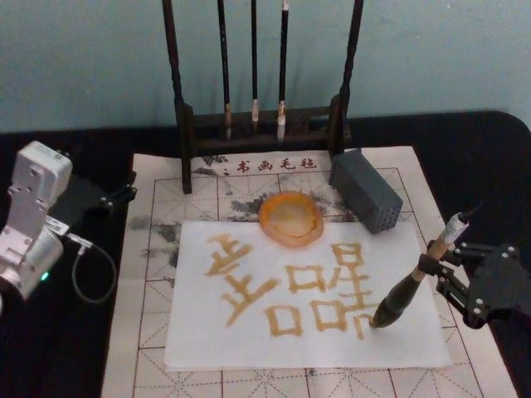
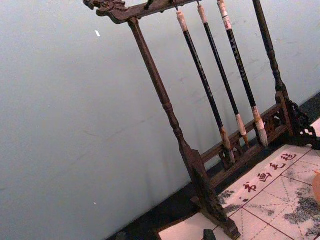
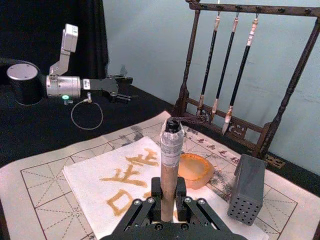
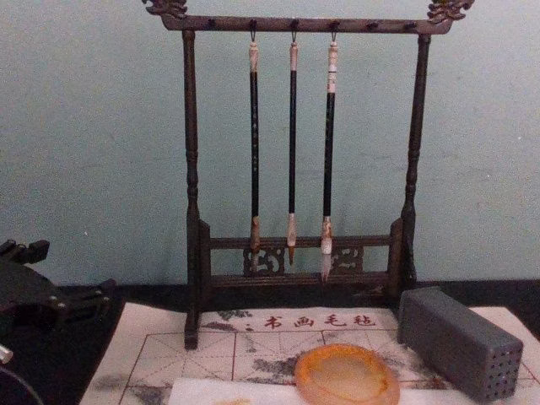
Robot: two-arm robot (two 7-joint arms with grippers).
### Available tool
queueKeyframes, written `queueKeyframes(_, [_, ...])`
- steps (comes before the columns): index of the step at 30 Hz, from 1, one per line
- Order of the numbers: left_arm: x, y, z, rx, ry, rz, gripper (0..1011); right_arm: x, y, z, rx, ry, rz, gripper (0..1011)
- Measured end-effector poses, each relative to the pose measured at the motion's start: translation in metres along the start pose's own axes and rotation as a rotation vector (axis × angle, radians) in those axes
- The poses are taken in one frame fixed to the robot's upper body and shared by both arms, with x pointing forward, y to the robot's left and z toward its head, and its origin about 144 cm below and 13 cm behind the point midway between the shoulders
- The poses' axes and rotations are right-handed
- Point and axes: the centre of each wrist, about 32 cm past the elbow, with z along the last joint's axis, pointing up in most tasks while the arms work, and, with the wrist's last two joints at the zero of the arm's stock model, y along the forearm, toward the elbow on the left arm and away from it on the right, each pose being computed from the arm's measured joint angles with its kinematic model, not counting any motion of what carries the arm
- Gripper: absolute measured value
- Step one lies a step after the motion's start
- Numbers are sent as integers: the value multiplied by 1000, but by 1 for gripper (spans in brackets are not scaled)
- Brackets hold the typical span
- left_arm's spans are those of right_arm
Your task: Pick up the brush from the inkstone, write on the paper, then place the brush back to its original position.
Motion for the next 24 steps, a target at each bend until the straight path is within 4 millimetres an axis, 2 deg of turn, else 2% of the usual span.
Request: queueKeyframes(24, [0,0,0,0,0,0,1001,-6,-1,4,11,-2,45,187])
